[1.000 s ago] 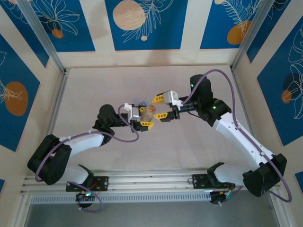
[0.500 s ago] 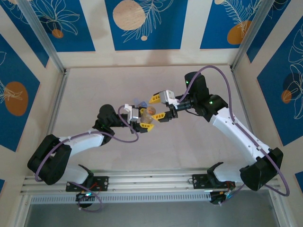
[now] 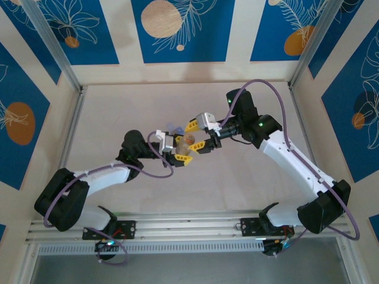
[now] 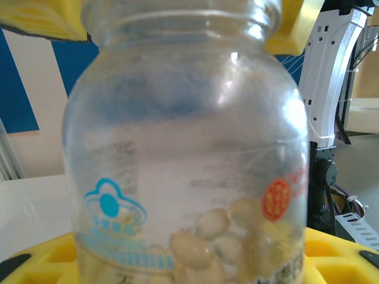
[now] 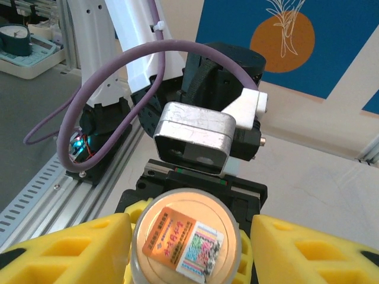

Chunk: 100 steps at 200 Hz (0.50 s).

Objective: Sort the pills into containers

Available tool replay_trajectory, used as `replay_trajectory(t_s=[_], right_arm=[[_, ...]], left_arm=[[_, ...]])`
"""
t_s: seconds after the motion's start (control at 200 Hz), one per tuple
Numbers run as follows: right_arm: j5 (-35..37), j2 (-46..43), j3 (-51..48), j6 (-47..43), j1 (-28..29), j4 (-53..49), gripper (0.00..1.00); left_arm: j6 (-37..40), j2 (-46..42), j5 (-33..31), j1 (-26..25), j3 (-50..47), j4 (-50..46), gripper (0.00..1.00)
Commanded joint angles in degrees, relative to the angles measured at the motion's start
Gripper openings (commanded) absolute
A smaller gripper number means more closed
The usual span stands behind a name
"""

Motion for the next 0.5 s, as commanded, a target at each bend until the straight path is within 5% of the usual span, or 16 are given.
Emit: replay_trajectory(t_s=[0.0, 0.495], right_arm=[[-1.7, 0.5, 1.7, -1.1, 0.6, -2.5, 0.55], [10.0, 1.9, -1.5, 11.0, 2.2, -4.5, 0.33]], left_arm=[[-0.5, 0.3, 2.1, 0.3, 1.9, 0.6, 0.0], [11.2, -6.5, -10.3, -0.4, 2.5, -13.5, 0.0]])
